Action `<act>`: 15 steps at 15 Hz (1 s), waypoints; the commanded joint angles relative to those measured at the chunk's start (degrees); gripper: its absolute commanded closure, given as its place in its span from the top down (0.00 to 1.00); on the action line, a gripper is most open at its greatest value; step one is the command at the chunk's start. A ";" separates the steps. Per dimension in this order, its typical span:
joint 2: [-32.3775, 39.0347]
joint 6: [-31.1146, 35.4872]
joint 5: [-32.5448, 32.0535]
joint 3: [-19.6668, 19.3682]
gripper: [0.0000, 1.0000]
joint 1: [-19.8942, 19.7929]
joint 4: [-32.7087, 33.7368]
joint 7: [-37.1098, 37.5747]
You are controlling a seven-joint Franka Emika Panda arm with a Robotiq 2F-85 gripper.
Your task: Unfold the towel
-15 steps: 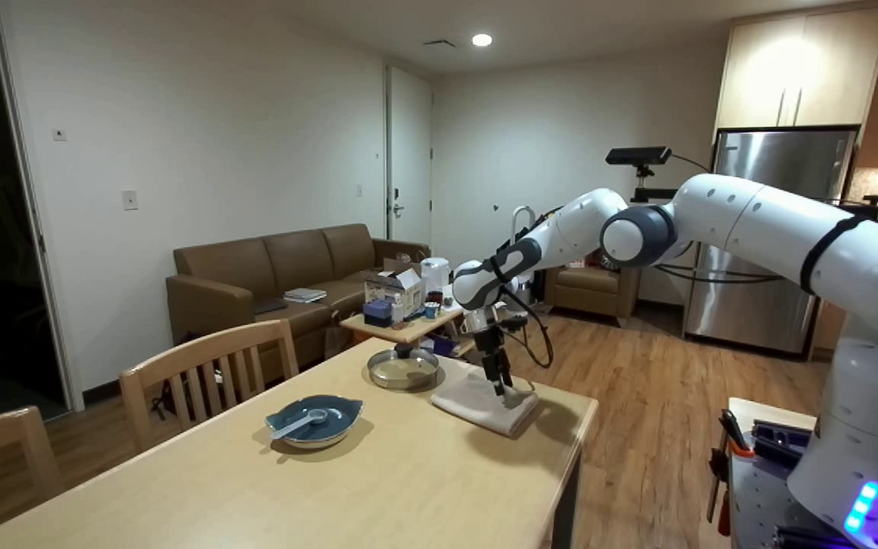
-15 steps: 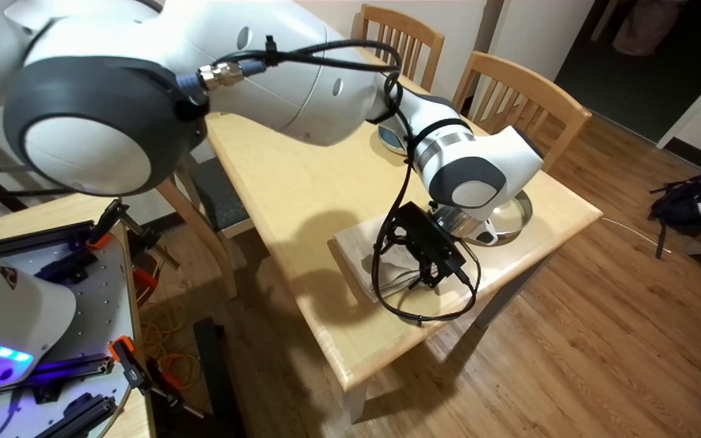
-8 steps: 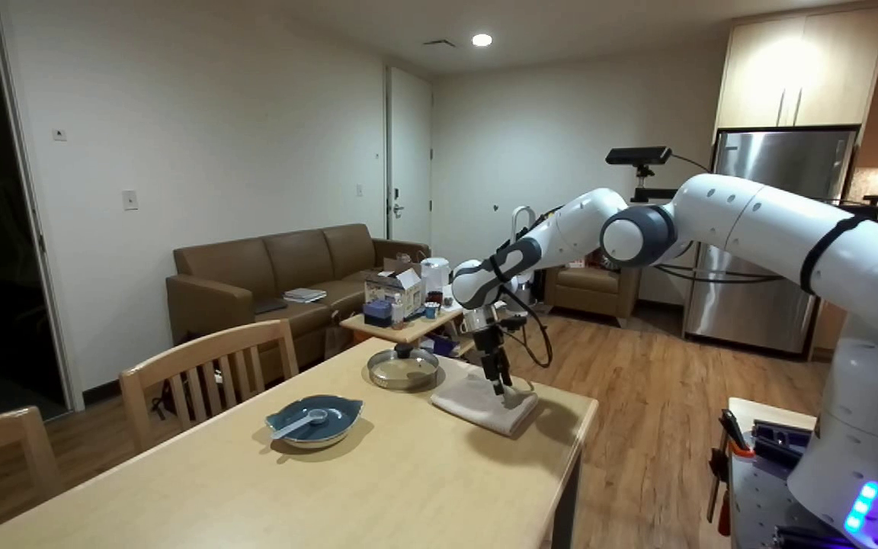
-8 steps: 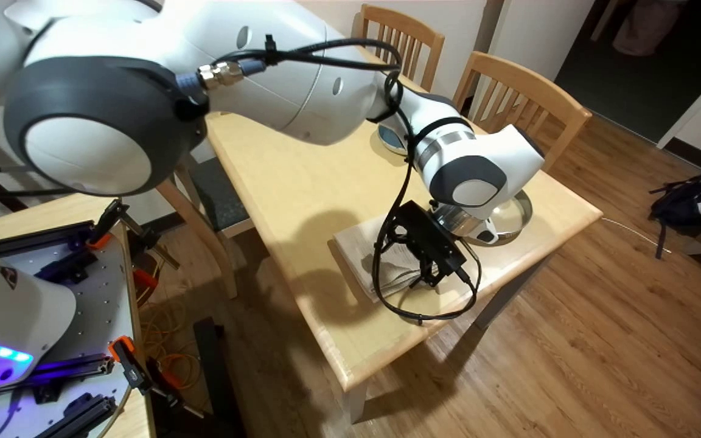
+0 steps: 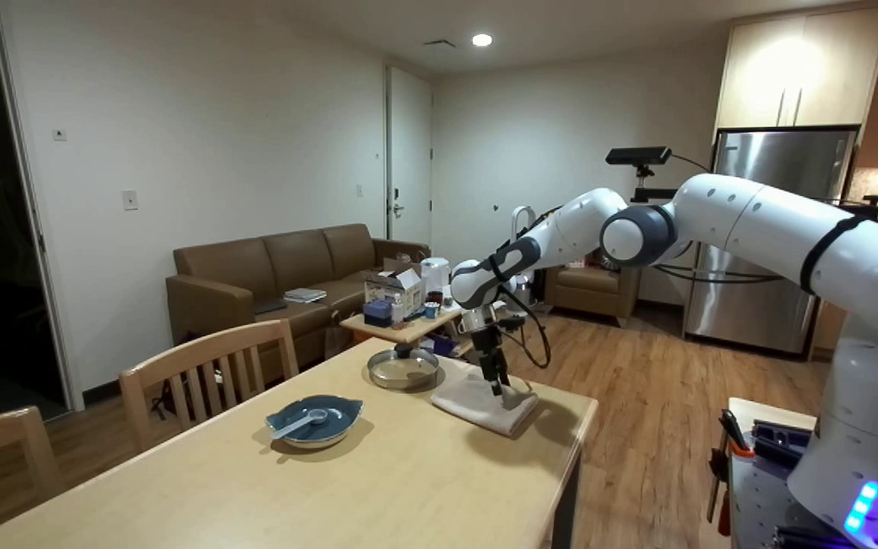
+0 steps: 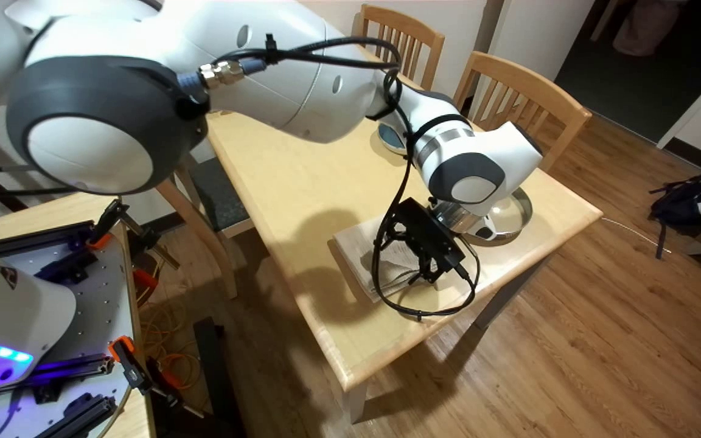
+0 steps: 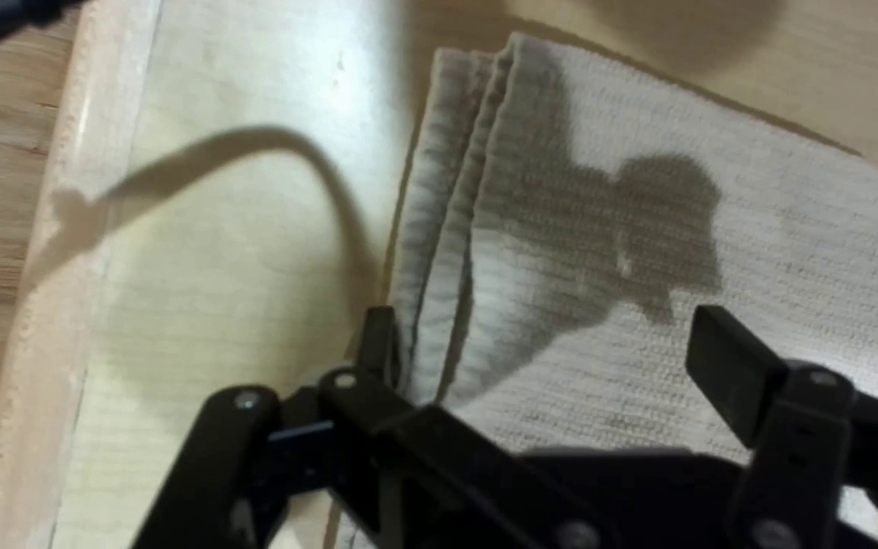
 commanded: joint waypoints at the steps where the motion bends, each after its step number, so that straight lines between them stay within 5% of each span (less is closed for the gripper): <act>1: 0.40 -1.66 0.24 0.44 0.67 -0.36 1.49 -1.11; 5: 0.32 -1.56 0.31 0.44 0.39 -0.44 1.37 -1.01; 6: 0.31 -1.60 0.74 0.53 0.65 -0.61 1.36 -0.38; 7: 0.35 -1.75 0.58 0.53 0.80 -0.61 1.43 -0.83; 11: 0.25 -1.68 0.62 0.63 0.98 -0.65 1.24 -0.99; 15: 0.24 -0.89 0.38 1.34 1.00 -0.46 1.06 -2.66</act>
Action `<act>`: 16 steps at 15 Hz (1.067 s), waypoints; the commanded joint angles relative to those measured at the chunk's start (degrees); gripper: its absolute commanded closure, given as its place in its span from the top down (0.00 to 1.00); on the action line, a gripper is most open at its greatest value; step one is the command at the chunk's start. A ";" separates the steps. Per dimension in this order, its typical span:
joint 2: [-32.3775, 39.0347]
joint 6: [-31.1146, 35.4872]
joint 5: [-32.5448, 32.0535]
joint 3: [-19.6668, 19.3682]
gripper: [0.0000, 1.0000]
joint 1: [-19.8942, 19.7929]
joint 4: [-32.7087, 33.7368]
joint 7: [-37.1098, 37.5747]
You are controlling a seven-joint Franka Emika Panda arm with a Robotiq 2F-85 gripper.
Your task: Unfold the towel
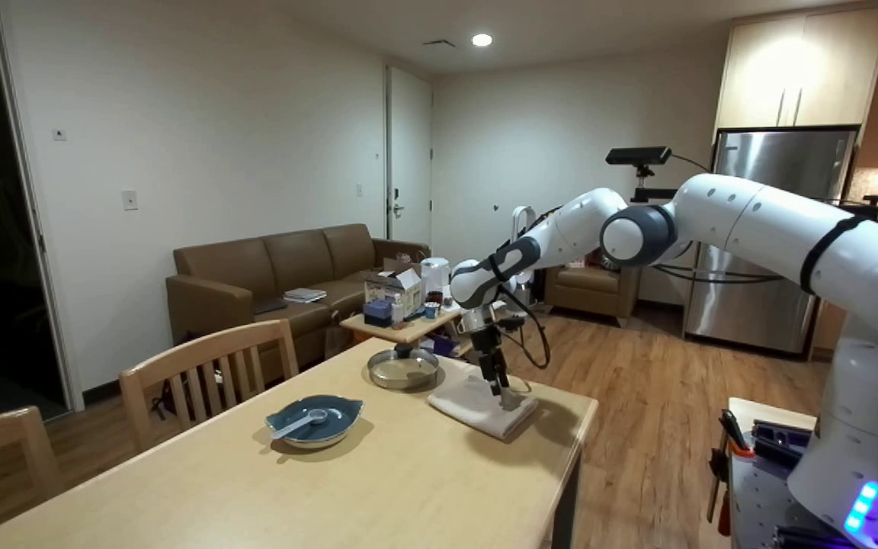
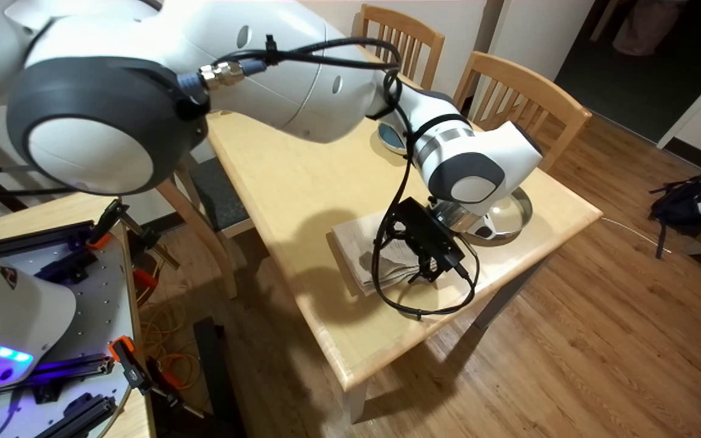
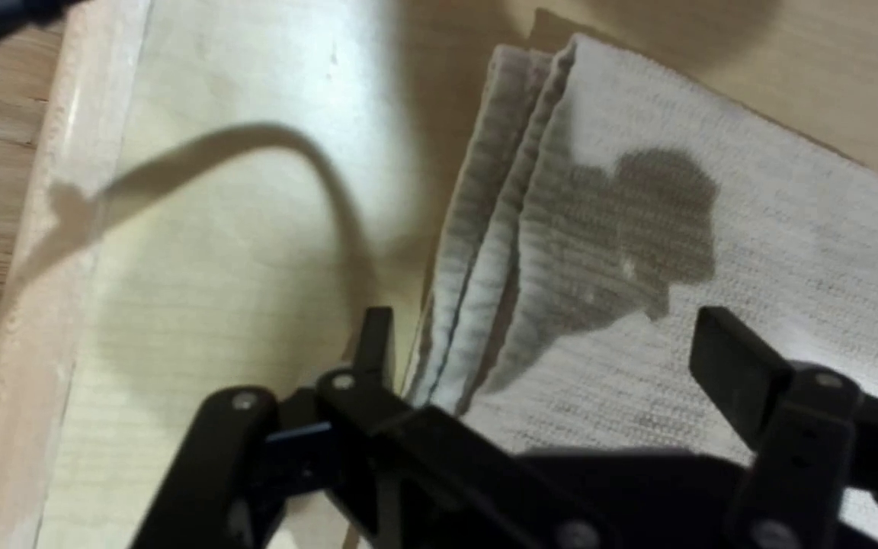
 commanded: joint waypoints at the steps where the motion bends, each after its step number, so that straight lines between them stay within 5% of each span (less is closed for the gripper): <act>1: 0.28 -0.93 0.23 1.20 1.00 -0.27 1.06 -2.86; 5: 0.40 -1.22 0.12 1.92 1.00 -0.12 1.28 -4.22; 6: 0.51 -1.27 0.00 1.98 0.75 -0.05 1.42 -4.42; 8: 0.55 -1.66 0.27 2.10 0.67 -0.11 1.49 -4.42; 9: 0.54 -1.77 0.31 2.10 0.91 -0.15 1.52 -4.40; 16: 0.25 -1.71 0.59 2.43 1.00 -0.31 1.16 -4.26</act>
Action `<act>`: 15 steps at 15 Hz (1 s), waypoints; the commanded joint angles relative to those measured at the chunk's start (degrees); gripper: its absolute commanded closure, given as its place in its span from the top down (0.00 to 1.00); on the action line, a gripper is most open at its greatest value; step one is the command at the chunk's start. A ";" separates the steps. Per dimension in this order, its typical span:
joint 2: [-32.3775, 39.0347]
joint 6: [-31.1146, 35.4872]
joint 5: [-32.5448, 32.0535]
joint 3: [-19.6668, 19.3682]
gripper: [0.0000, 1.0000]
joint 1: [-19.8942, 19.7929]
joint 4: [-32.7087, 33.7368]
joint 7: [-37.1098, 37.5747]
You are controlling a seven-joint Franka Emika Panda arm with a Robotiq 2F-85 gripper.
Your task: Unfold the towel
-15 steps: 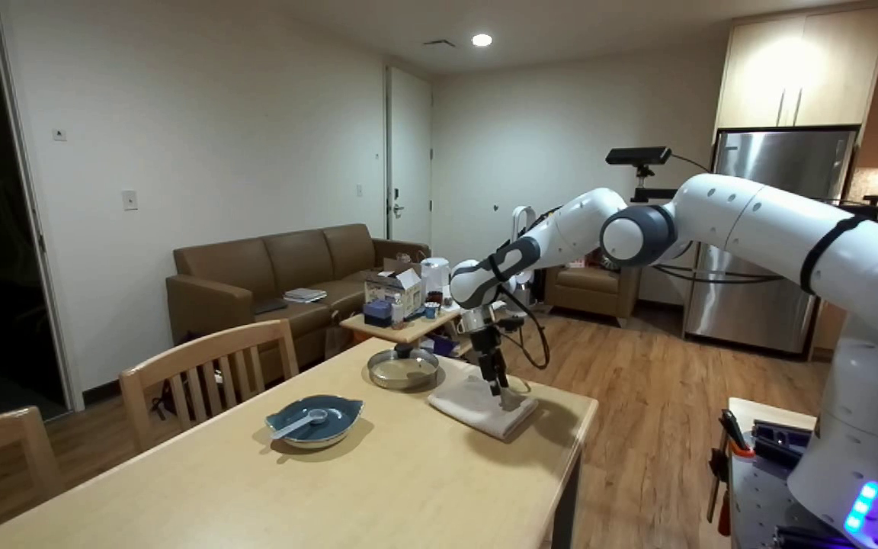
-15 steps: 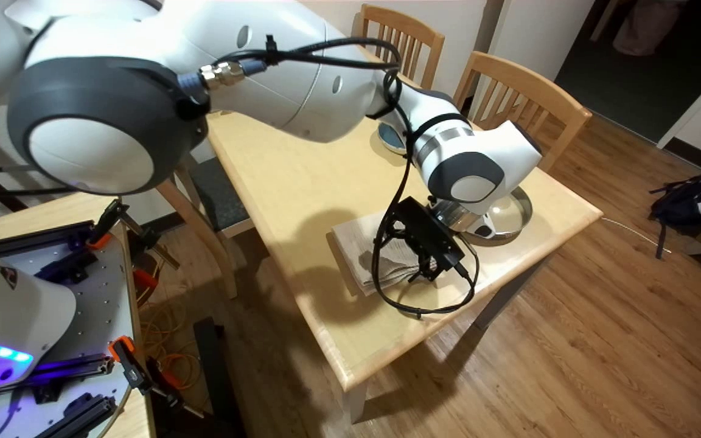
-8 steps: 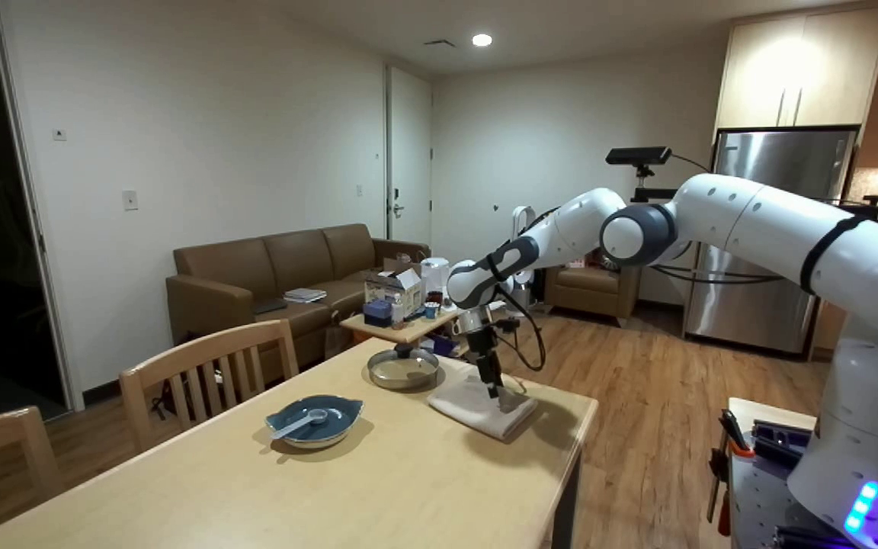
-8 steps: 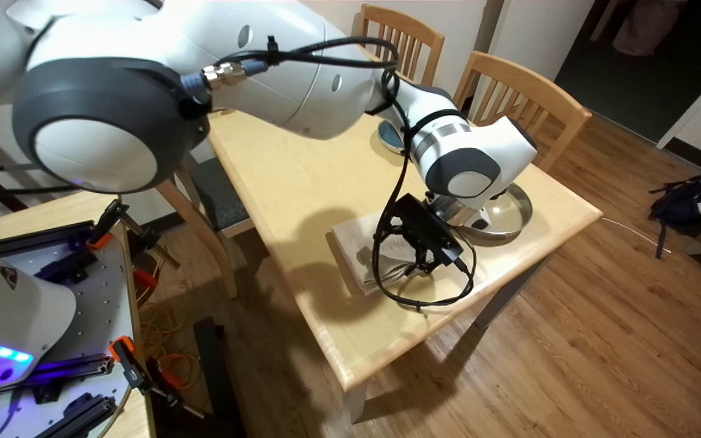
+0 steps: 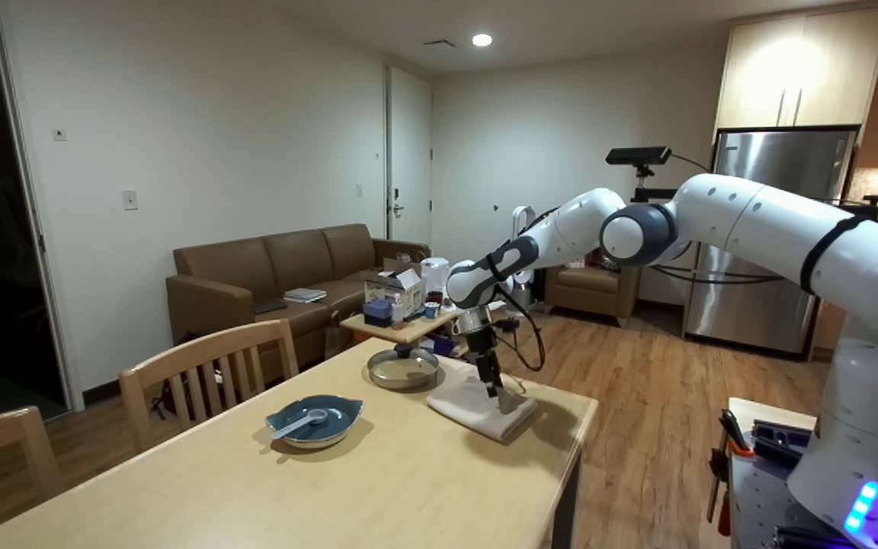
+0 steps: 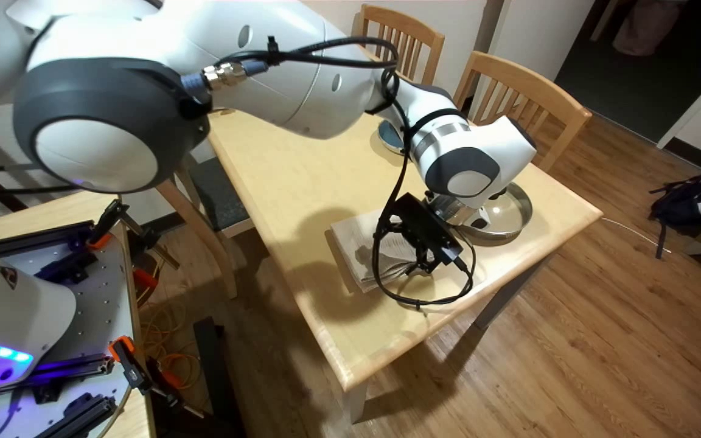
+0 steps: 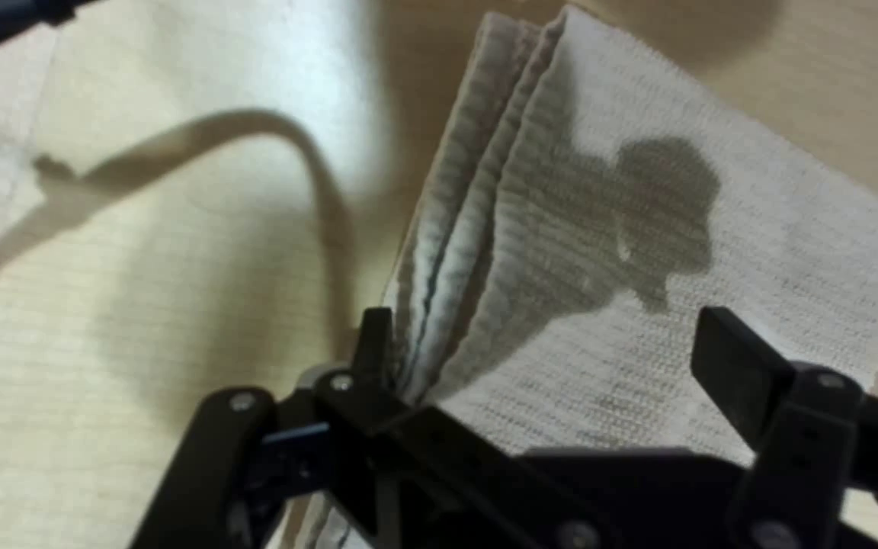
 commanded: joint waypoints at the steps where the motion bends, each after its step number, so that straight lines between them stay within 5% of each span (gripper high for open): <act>1: 0.22 -1.60 0.55 0.81 1.00 -0.46 1.12 -1.27; 8: -0.94 -0.90 0.55 1.05 1.00 -0.02 -0.22 -0.42; 15: -2.70 -0.20 2.25 -0.94 1.00 -1.87 -1.75 10.38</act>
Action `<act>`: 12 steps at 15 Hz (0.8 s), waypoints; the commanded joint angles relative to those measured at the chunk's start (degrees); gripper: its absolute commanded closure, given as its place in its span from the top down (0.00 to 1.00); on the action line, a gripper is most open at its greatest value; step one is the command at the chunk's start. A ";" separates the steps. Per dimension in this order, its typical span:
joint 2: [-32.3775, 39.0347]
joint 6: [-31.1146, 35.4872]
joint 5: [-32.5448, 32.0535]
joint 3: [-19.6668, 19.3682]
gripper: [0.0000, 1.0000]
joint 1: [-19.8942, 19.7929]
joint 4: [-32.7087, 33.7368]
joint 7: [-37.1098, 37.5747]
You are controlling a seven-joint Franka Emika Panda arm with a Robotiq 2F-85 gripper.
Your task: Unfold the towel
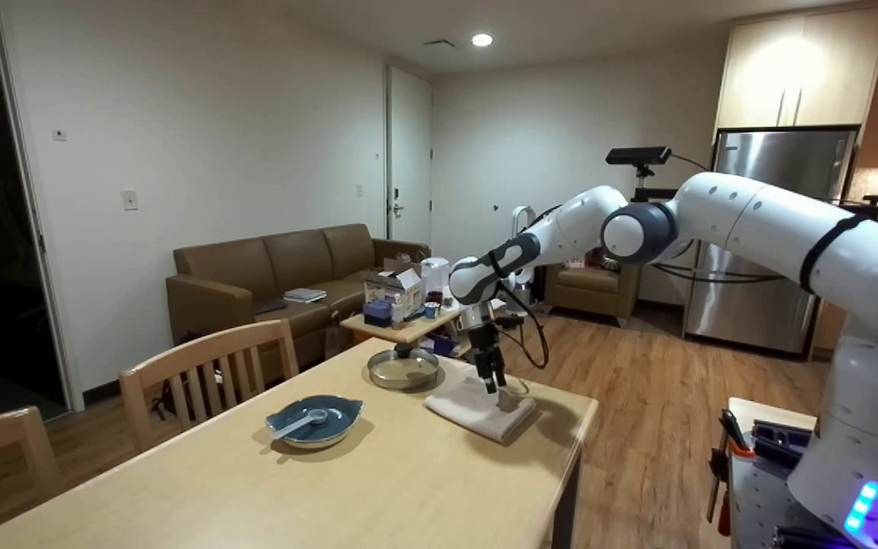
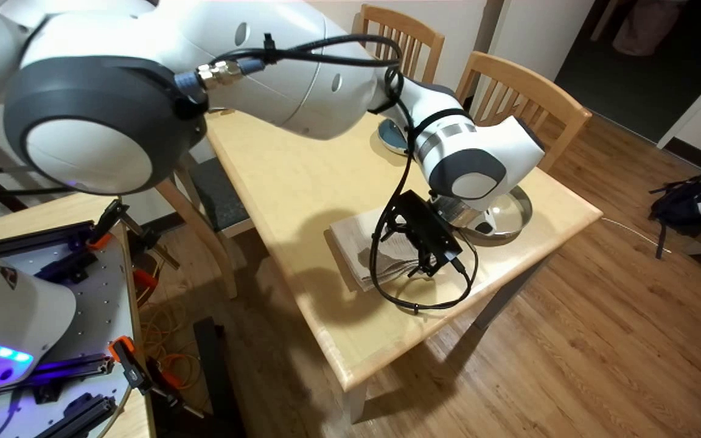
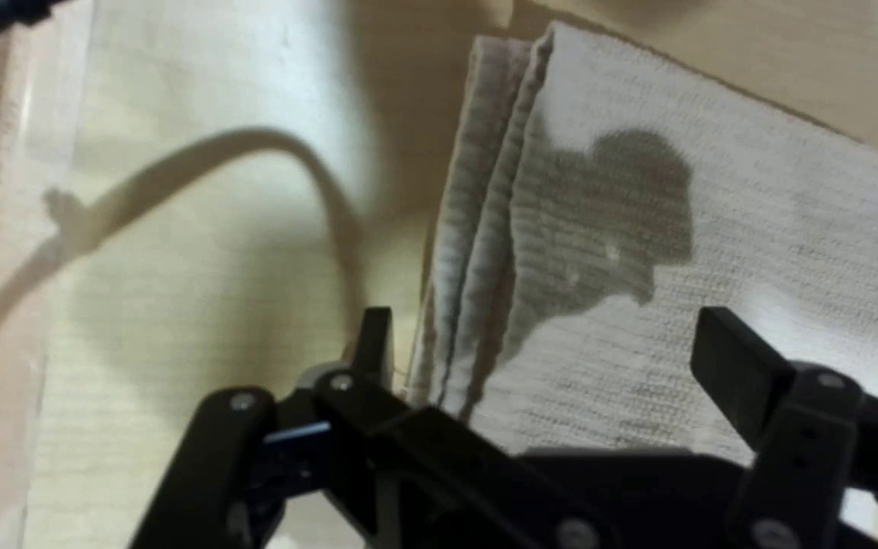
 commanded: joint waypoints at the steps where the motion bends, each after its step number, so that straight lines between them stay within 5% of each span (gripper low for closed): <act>1: -2.32 -0.16 1.45 -0.54 1.00 -1.26 -1.88 4.51; 12: -1.21 -3.26 0.08 2.32 1.00 1.00 -0.86 -3.09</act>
